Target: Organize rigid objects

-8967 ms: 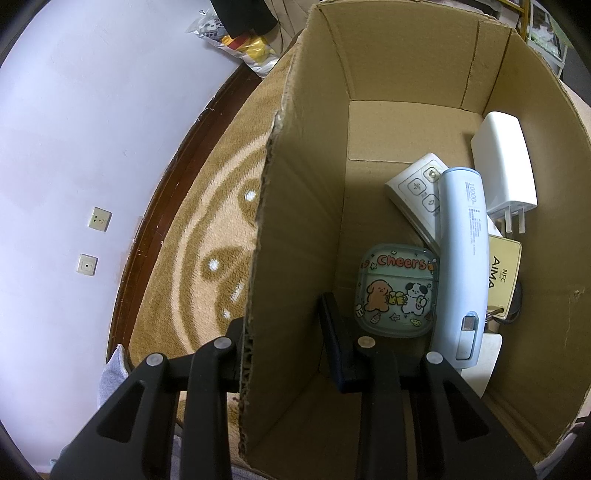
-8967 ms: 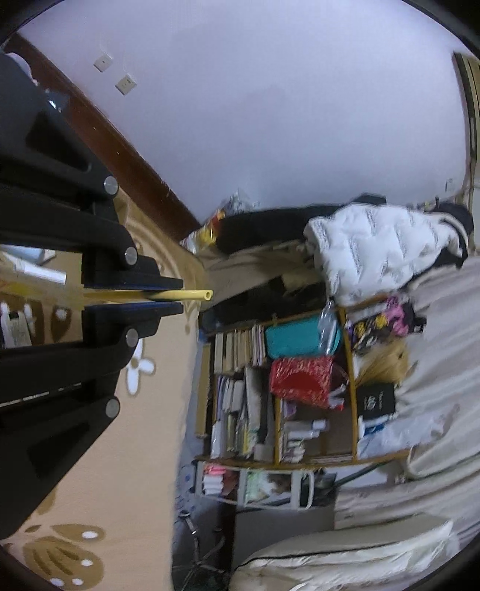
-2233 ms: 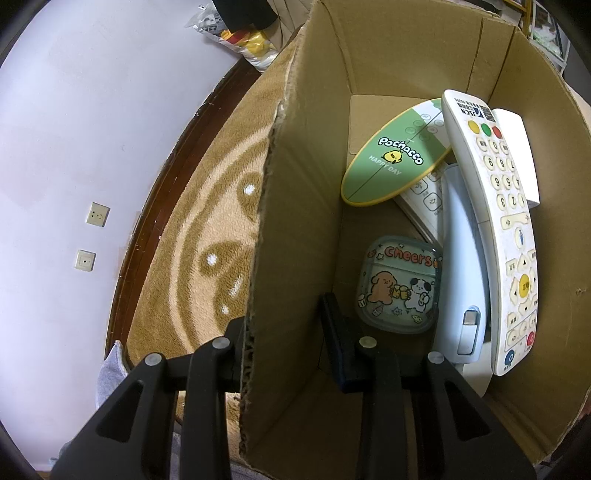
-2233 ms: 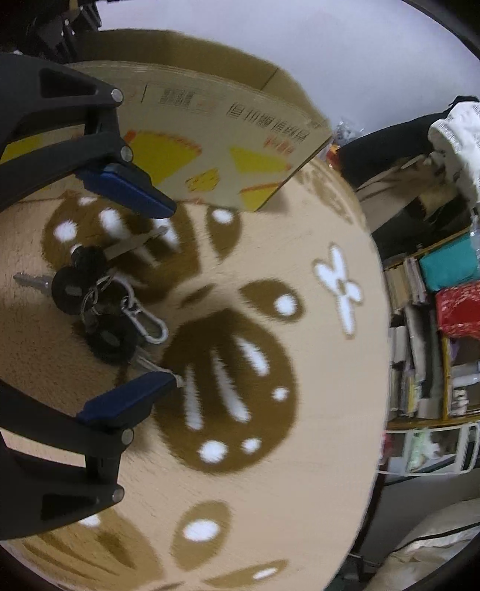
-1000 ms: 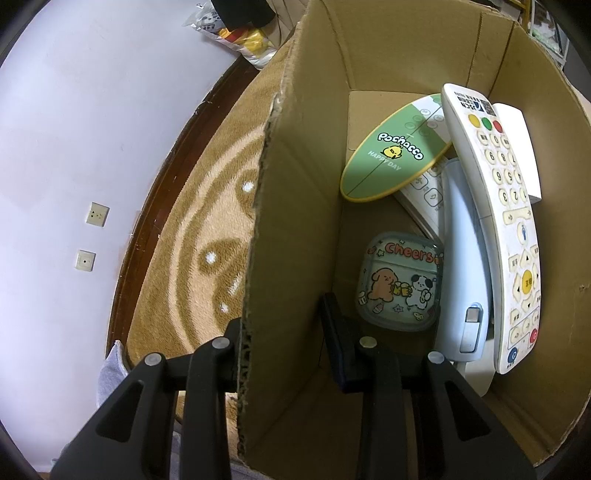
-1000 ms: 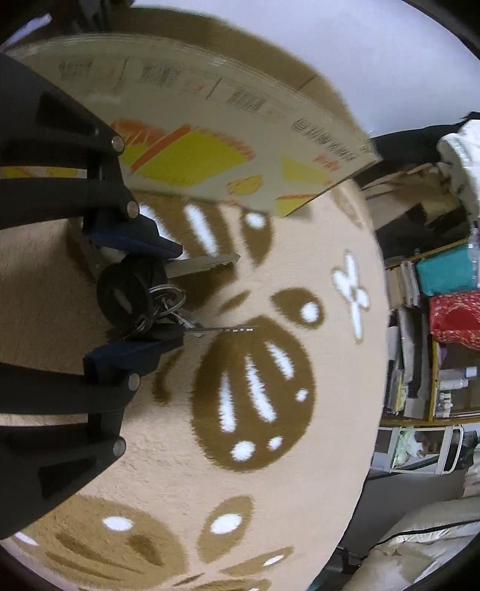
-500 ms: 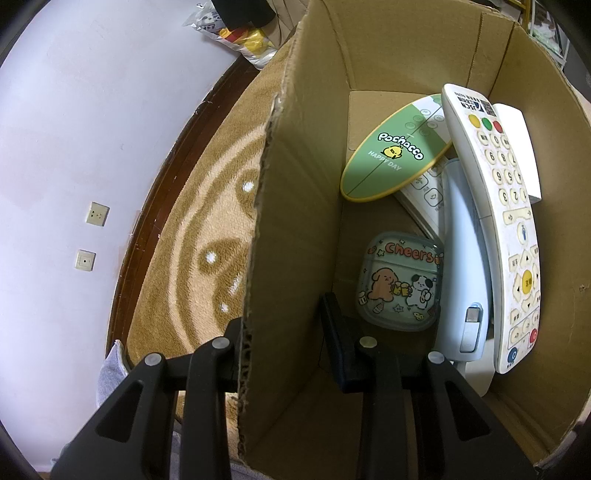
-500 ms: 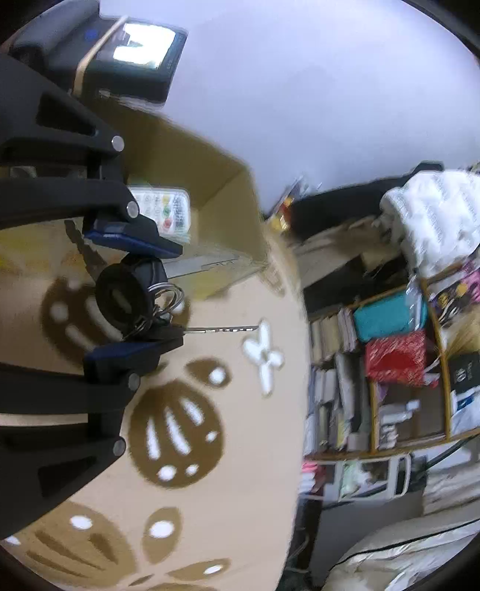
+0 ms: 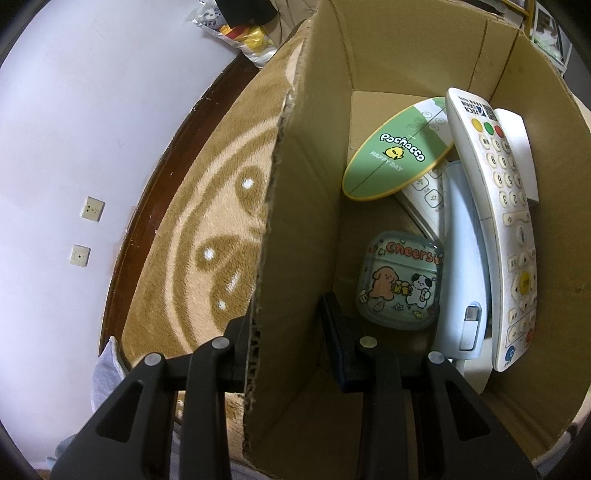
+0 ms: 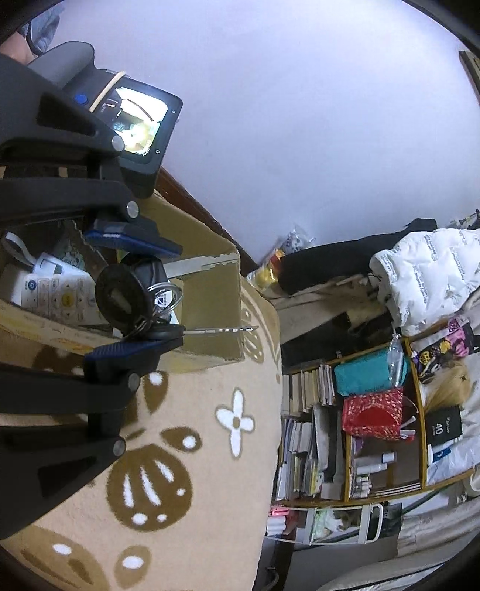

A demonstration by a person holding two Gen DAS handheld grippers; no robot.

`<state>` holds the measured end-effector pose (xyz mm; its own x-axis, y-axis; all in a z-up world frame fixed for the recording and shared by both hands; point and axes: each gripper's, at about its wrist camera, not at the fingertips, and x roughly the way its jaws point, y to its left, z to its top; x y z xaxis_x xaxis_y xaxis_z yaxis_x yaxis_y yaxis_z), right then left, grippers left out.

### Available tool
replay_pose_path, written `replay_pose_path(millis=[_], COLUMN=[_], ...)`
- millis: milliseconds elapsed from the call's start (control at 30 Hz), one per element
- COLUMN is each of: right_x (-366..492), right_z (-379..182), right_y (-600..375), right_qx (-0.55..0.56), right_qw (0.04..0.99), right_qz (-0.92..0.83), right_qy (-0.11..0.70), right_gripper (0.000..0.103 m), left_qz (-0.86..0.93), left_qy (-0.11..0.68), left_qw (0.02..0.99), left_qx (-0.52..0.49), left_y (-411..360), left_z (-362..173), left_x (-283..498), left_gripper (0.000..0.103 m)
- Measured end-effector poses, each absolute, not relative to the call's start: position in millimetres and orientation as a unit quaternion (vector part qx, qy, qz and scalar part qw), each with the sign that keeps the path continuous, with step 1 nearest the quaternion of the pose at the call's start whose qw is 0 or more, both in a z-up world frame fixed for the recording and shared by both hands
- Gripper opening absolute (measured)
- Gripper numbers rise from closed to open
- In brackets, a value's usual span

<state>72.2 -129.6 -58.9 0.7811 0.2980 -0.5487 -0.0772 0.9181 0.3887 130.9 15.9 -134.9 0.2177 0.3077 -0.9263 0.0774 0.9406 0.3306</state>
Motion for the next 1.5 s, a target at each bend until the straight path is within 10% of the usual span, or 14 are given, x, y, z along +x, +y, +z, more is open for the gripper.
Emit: replay_pose_path(millis=[800, 1500], right_x=[67, -2], right_z=[-63, -48], right_y=[-134, -174], right_qx=[0.164, 0.163], right_qw=[0.919, 0.915], right_qz=[0.089, 0.043], right_qy=[0.346, 0.367], right_gripper=[0.045, 0.092], left_qz=[0.072, 0.025], left_qy=[0.61, 0.514], left_qw=[0.778, 0.846], left_qx=[0.129, 0.142], left_y=[34, 10], left_z=[-128, -70], left_x=[125, 73], left_gripper=[0.031, 0.062])
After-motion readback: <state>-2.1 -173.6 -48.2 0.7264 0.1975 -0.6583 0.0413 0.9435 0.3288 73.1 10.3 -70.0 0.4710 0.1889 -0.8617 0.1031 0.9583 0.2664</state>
